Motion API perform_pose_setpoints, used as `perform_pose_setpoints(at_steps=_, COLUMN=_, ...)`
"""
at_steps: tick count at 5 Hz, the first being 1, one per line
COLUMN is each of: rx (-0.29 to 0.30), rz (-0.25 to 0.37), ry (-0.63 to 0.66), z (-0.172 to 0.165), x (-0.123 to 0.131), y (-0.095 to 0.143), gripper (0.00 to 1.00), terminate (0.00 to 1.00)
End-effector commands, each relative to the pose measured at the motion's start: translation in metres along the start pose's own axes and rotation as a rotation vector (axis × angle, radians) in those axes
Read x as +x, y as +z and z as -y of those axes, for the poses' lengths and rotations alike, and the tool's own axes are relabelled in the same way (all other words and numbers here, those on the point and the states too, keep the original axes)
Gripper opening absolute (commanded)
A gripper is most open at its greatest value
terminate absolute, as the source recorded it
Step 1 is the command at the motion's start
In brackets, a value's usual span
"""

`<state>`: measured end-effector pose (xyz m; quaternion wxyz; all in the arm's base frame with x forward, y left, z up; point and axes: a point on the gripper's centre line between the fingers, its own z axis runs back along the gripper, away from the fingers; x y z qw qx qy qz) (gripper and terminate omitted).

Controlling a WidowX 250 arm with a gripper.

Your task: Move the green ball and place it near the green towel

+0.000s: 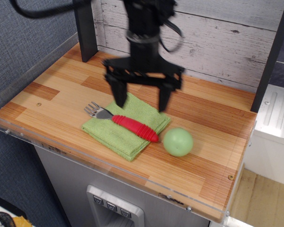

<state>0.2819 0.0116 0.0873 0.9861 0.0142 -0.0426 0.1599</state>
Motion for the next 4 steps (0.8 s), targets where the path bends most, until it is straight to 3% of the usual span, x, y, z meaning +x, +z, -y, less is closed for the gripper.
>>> perform_pose_setpoints(at_steps=1, rx=0.049, rz=0.026, ry=0.129, z=-0.074, x=0.038, y=0.014, gripper=1.00, terminate=0.00)
perform_pose_setpoints(at_steps=2, rx=0.088, rz=0.039, ry=0.176, z=-0.105, x=0.044, y=0.015, gripper=1.00, terminate=0.00)
perform_pose_setpoints(at_steps=3, rx=0.090, rz=0.071, ry=0.231, z=-0.125, x=0.049, y=0.010, gripper=1.00, terminate=0.00)
perform_pose_setpoints(at_steps=4, rx=0.044, rz=0.078, ry=0.273, z=-0.147, x=0.055, y=0.001, gripper=1.00, terminate=1.00)
